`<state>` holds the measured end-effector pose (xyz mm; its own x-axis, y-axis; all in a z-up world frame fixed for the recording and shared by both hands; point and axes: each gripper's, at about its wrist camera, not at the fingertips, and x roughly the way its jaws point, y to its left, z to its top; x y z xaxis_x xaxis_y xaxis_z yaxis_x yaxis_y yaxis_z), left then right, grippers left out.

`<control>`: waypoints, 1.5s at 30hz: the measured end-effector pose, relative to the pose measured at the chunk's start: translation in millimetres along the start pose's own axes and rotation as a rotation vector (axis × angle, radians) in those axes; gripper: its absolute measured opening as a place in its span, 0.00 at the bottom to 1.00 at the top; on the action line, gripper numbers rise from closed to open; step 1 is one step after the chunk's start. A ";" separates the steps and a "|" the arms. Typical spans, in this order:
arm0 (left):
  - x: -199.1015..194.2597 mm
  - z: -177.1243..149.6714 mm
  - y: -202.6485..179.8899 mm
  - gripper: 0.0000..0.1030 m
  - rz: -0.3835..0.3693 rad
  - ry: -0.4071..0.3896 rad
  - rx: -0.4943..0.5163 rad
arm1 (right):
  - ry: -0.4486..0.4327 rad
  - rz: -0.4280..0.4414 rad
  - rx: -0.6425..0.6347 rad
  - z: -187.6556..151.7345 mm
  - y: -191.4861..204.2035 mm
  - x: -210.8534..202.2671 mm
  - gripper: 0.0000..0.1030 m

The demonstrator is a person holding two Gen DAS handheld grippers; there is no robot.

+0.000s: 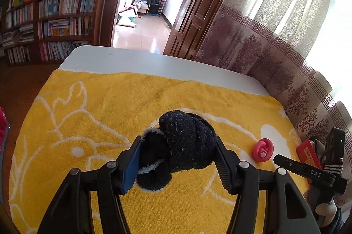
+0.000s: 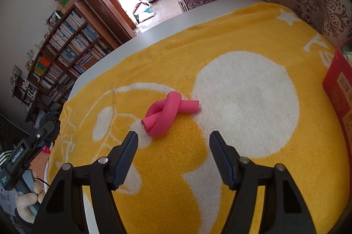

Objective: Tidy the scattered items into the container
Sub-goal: 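Grasp the second pink foam knot with the right tool, then carry the pink knot into the red box and open the right tool while the left carries the black sock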

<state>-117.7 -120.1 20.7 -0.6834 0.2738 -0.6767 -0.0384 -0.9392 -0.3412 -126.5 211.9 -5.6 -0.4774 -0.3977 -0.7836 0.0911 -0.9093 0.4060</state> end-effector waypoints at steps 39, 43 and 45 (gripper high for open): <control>10.4 -33.3 -105.6 0.61 -0.067 0.082 0.171 | -0.367 -0.323 0.016 -1.6 -120.9 -197.5 0.41; 12.4 -40.6 -144.4 0.61 -0.106 0.097 0.210 | -0.378 -0.411 0.046 4.4 -165.5 -218.7 0.41; 12.6 -43.8 -162.1 0.61 -0.121 0.100 0.230 | -0.372 -0.446 0.050 7.7 -183.7 -222.7 0.41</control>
<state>-88.1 44.7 38.9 -0.5891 0.3956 -0.7046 -0.2879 -0.9175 -0.2744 -43.6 468.4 97.9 -0.7361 0.1004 -0.6694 -0.2265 -0.9685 0.1038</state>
